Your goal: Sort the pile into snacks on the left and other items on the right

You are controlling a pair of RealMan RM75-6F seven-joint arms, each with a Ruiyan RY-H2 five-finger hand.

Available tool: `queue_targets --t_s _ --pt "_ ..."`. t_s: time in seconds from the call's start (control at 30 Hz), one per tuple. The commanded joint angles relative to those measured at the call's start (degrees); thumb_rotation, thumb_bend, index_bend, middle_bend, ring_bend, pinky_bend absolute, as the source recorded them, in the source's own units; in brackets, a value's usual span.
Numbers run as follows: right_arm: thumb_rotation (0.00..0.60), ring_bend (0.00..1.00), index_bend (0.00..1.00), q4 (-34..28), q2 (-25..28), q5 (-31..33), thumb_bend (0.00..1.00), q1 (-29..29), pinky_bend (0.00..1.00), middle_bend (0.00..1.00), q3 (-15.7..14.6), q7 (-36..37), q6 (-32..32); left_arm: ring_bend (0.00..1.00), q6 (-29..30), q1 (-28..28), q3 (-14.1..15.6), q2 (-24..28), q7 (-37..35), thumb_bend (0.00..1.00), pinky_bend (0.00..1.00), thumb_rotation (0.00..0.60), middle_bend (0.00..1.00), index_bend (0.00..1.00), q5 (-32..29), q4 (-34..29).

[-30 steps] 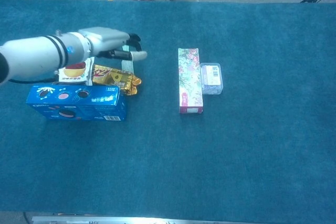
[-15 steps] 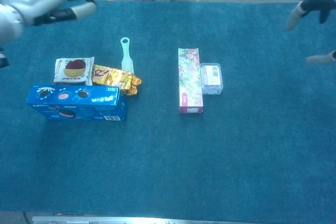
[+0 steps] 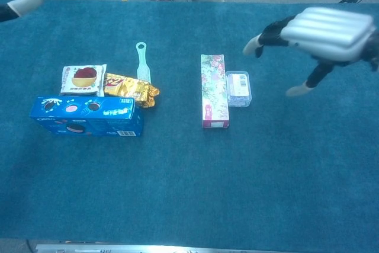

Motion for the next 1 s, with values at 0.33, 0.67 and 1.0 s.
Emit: queue_targets --t_s 0.33,0.67,1.0 --pt "0.472 0.18 0.09 8.43 -12.22 8.80 0.00 10.24 0.22 0.30 2.91 -4.33 -11.80 0.00 -1.19 4.80 -0.11 2.66 -2.98 0.26 0.07 0.000 0.08 0.17 3.01 0.08" --pt "0.447 0.17 0.09 14.85 -20.72 15.05 0.00 15.67 0.19 0.30 4.36 -7.57 -15.34 0.00 -2.31 7.67 -0.69 4.41 -4.15 0.26 0.07 0.000 0.08 0.17 4.25 -0.19" --pt "0.446 0.17 0.09 20.26 -25.95 22.99 0.00 20.66 0.18 0.31 4.16 -10.48 -20.16 0.00 -3.13 9.77 -1.37 5.44 -4.89 0.26 0.07 0.000 0.07 0.17 5.27 -0.27"
